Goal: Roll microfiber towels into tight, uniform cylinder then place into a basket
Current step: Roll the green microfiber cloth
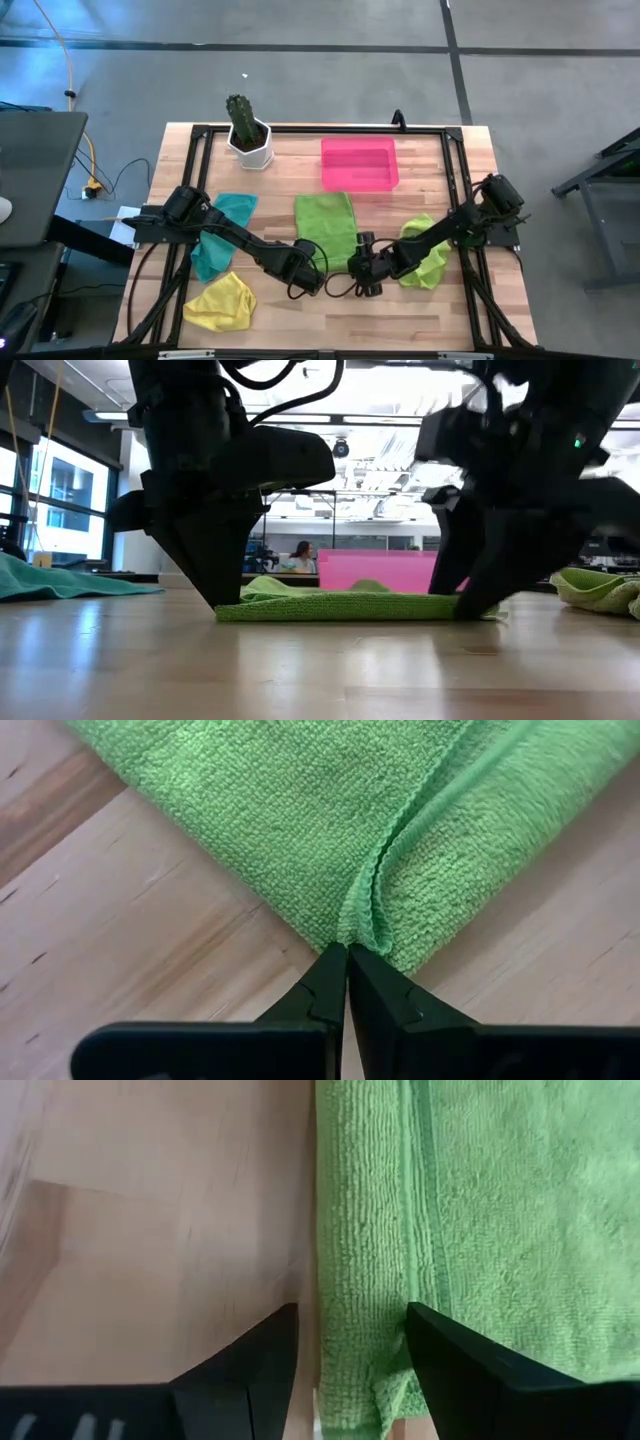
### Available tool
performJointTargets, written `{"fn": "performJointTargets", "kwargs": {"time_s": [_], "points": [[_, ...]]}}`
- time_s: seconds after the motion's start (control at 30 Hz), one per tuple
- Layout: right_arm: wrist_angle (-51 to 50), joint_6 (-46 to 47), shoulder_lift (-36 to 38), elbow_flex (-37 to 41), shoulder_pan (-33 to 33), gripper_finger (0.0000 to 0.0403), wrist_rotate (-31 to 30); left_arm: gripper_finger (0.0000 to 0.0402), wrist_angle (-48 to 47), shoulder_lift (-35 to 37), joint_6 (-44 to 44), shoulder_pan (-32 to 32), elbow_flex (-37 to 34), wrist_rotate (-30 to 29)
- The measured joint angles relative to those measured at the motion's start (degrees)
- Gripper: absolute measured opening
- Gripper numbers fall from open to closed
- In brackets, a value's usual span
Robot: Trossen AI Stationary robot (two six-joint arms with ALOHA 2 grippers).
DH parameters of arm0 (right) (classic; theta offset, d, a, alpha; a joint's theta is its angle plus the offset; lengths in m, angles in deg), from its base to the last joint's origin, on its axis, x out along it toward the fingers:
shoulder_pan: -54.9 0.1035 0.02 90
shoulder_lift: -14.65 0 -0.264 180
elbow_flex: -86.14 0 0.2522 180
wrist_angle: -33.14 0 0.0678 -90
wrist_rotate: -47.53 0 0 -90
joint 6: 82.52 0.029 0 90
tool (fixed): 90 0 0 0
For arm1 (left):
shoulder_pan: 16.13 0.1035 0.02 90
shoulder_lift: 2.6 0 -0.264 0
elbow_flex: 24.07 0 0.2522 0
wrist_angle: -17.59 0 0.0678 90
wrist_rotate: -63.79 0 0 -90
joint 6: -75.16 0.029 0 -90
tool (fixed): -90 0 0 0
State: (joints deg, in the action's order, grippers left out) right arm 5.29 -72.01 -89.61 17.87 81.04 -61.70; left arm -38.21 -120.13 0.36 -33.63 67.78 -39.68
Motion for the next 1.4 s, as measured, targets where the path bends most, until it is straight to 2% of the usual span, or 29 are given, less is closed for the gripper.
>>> {"fn": "performJointTargets", "kwargs": {"time_s": [0.2, 0.3, 0.53, 0.7, 0.9, 1.03, 1.2, 1.4], "points": [[0.31, 1.47, -0.90, -0.17, -0.45, 0.0165, 0.62, 0.0006, 0.00, 0.00, 3.02, 0.00, 0.00, -0.04], [0.18, 3.05, -0.96, -0.17, -0.42, 0.0141, 1.00, 0.0006, 0.02, 0.03, 6.46, 0.00, 0.00, -0.25], [-0.02, 5.81, -1.08, -0.17, -0.42, 0.0072, 2.05, 0.0007, 0.04, 0.34, 20.35, 0.02, -0.04, 0.89], [0.00, 6.12, -1.10, -0.14, -0.51, 0.0043, 2.87, 0.0036, -0.15, 0.45, 26.10, 0.18, -0.04, 2.39], [-0.02, 6.50, -1.12, -0.11, -0.51, 0.0041, 2.91, 0.0092, -1.61, 0.52, 31.28, 0.43, 0.13, 2.08], [-0.05, 7.48, -1.14, -0.08, -0.51, 0.0041, 2.98, 0.0116, -12.57, 0.23, 30.75, 0.96, 2.90, -0.05], [-0.14, 7.69, -1.17, -0.08, -0.53, 0.0041, 3.15, 0.0121, -21.67, 0.28, 33.40, 0.58, 8.61, -0.05], [-0.24, 10.30, -1.19, -0.06, -0.64, 0.0041, 3.15, 0.0118, -12.30, 0.39, 43.02, -3.84, 10.45, -0.46]]}}
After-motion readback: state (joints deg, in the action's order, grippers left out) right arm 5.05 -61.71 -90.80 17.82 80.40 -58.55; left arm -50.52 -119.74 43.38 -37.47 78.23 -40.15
